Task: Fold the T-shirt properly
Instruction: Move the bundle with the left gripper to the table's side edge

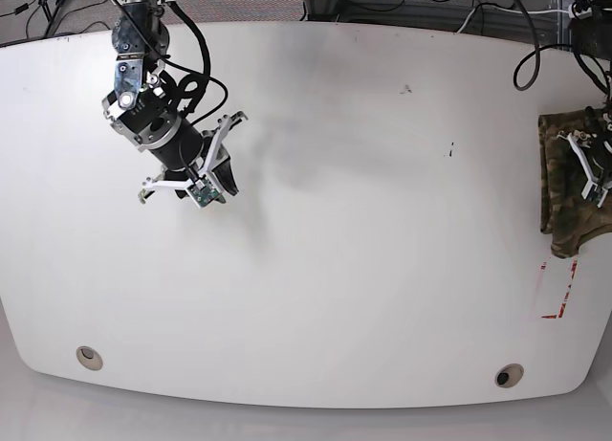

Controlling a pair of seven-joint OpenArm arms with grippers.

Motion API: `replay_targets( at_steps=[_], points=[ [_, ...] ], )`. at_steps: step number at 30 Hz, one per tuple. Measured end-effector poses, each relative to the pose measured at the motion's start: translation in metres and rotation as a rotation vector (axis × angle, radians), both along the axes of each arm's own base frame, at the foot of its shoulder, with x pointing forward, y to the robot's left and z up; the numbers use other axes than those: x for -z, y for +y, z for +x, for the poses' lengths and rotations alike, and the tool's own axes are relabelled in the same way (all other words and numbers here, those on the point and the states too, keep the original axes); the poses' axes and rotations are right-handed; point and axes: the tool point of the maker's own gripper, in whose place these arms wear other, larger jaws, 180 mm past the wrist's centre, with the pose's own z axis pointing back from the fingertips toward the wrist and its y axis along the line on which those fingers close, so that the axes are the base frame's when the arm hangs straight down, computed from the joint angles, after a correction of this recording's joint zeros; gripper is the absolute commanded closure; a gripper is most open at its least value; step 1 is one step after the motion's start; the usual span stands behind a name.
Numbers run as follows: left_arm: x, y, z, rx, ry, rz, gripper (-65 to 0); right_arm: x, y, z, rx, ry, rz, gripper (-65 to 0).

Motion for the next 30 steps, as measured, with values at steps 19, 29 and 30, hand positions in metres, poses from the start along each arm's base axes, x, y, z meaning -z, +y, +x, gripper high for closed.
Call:
replay_targets(
  at_steps=[19,29,30],
  points=[
    [-0.025,0.005,-0.030,0.060,0.137,0.170,-32.6,-0.002,0.005,0.003,-0.009,-0.039,0.051,-10.3],
    [-0.065,-0.096,0.065,0.135,-0.234,-0.066,-32.5,0.036,-0.019,0.014,0.096,-0.127,0.067,-10.8],
    [-0.069,-0.100,0.070,0.124,-0.276,-0.082,-32.6,0.040,-0.022,0.014,0.108,-0.141,0.073,-10.8]
  ],
)
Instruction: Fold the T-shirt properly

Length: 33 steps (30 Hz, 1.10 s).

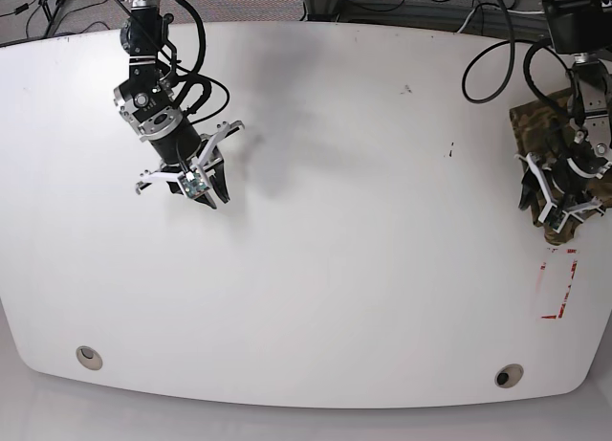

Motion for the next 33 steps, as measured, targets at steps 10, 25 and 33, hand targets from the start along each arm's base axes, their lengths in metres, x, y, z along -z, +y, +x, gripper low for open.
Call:
replay_targets(
  at_steps=[10,25,33],
  points=[
    [0.009,-0.050,-0.007,-0.053,-0.213,-0.190,-33.1,0.030,-0.051,-0.014,0.188,-0.062,0.050,-10.9],
    [-0.015,-0.136,-0.089,0.005,-0.273,-0.283,-33.1,0.035,-0.088,-0.091,0.312,0.020,0.103,-10.6],
    [-0.013,-0.157,-0.162,-0.019,-0.181,-0.312,-32.8,0.043,-0.085,-0.137,0.336,0.094,0.108,-10.8]
  ],
)
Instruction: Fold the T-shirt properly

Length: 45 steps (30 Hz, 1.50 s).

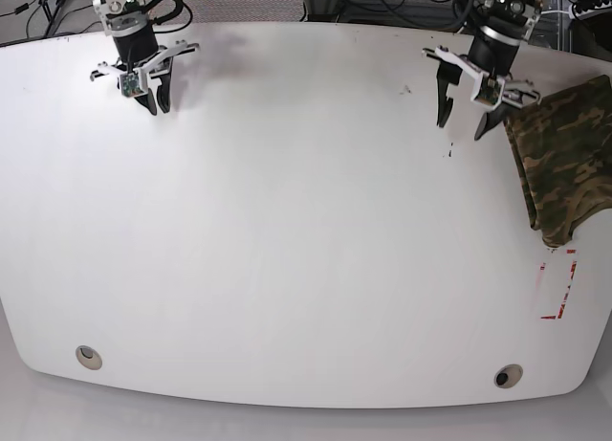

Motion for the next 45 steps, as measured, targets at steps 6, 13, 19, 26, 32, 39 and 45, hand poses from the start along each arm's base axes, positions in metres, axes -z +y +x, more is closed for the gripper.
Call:
replay_targets(
  at_steps=[6,13,19,26,32,39,45],
  points=[
    [0.021,-0.011,-0.077,-0.020,0.194,-0.032,-32.5,0.003,0.020,-0.033,0.018,0.053,0.045,-10.5],
    [0.038,-0.023,-0.164,-0.041,0.434,-0.064,-32.5,-0.005,0.028,-0.081,0.039,0.127,0.056,-10.3],
    [0.040,-0.034,-0.207,-0.034,0.546,-0.098,-32.5,-0.010,0.044,-0.128,0.083,0.213,0.157,-10.1],
    [0.065,-0.027,-0.245,-0.069,0.662,-0.099,-32.5,0.005,0.061,-0.184,0.076,0.367,0.216,-10.1],
    [0.104,-0.020,-0.261,-0.060,0.740,-0.106,-32.5,0.043,0.076,-0.231,0.080,0.497,0.253,-10.1],
    [0.160,0.004,-0.275,-0.104,0.830,-0.103,-32.5,0.095,0.075,-0.259,0.102,0.571,0.249,-10.1],
    [0.203,0.002,-0.284,-0.149,0.913,-0.142,-32.5,0.137,0.076,-0.270,0.152,0.637,0.275,-10.1]
  ],
)
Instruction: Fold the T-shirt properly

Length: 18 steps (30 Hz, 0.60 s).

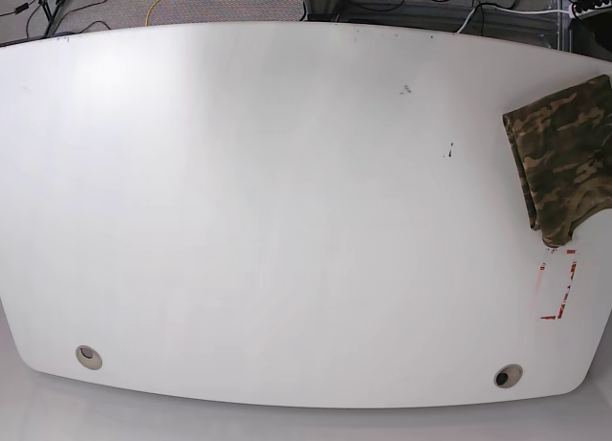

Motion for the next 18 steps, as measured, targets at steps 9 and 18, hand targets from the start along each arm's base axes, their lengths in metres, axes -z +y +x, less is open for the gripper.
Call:
replay_targets(
  at_steps=[9,18],
  points=[
    [0.055,0.023,0.011,-0.064,0.101,0.008,-32.6,0.040,-0.014,0.001,0.018,0.076,-0.010,-10.1],
    [0.086,0.025,0.018,-0.126,0.196,-0.005,-32.9,0.062,-0.018,0.012,0.013,0.113,-0.029,-10.8]
  ],
)
